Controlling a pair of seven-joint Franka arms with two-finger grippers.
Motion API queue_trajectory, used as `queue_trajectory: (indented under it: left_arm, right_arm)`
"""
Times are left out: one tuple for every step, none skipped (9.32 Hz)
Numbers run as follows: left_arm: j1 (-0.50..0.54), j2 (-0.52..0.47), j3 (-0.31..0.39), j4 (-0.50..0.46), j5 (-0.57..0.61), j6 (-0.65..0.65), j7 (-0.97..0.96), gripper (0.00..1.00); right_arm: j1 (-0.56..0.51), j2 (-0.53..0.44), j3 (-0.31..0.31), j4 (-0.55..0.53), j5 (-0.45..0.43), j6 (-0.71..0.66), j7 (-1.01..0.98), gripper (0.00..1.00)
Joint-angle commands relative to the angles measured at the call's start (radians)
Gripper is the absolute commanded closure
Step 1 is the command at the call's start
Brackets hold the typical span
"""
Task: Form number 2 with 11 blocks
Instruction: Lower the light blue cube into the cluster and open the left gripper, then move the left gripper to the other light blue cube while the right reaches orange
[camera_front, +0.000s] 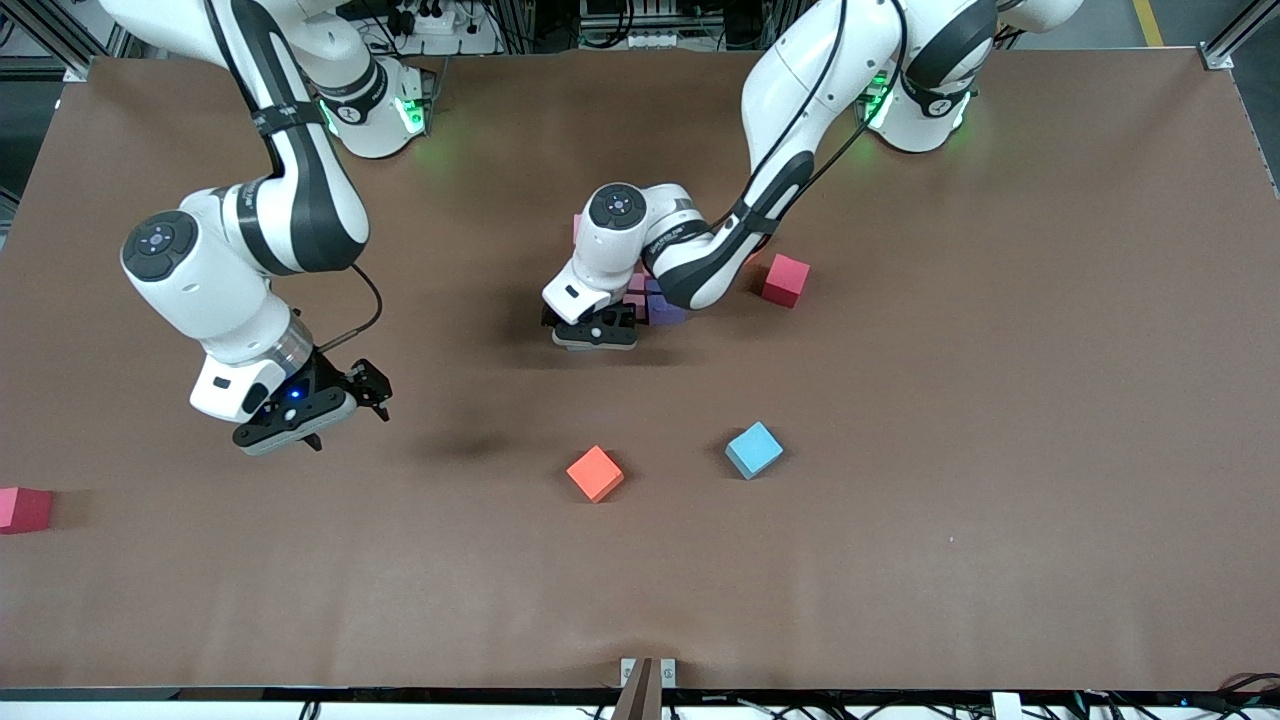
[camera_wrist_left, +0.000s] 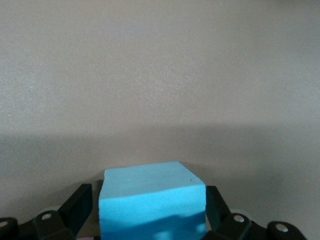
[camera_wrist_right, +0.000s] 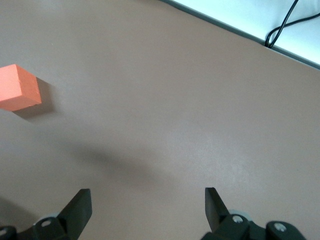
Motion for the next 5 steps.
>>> queue_trajectory:
  left_arm:
    - [-0.017, -0.026, 0.019, 0.002, 0.018, -0.022, -0.032, 0.0]
    - [-0.014, -0.036, 0.019, 0.002, 0.018, -0.022, -0.035, 0.0]
    - [-0.012, -0.042, 0.019, 0.002, 0.019, -0.032, -0.035, 0.0]
    - [-0.01, -0.055, 0.019, 0.004, 0.018, -0.055, -0.035, 0.0]
    - [-0.007, -0.059, 0.018, 0.004, 0.013, -0.055, -0.035, 0.0]
  right_arm:
    - [-0.009, 0.011, 0.012, 0.069, 0.014, -0.037, -0.011, 0.0]
    - [-0.007, 0.011, 0.014, 0.078, 0.014, -0.039, -0.011, 0.0]
    - [-0.005, 0.011, 0.014, 0.088, 0.014, -0.039, -0.011, 0.0]
    - [-0.004, 0.011, 0.015, 0.097, 0.014, -0.039, -0.011, 0.0]
    - [-0.002, 0.011, 0.021, 0.111, 0.014, -0.041, -0.011, 0.0]
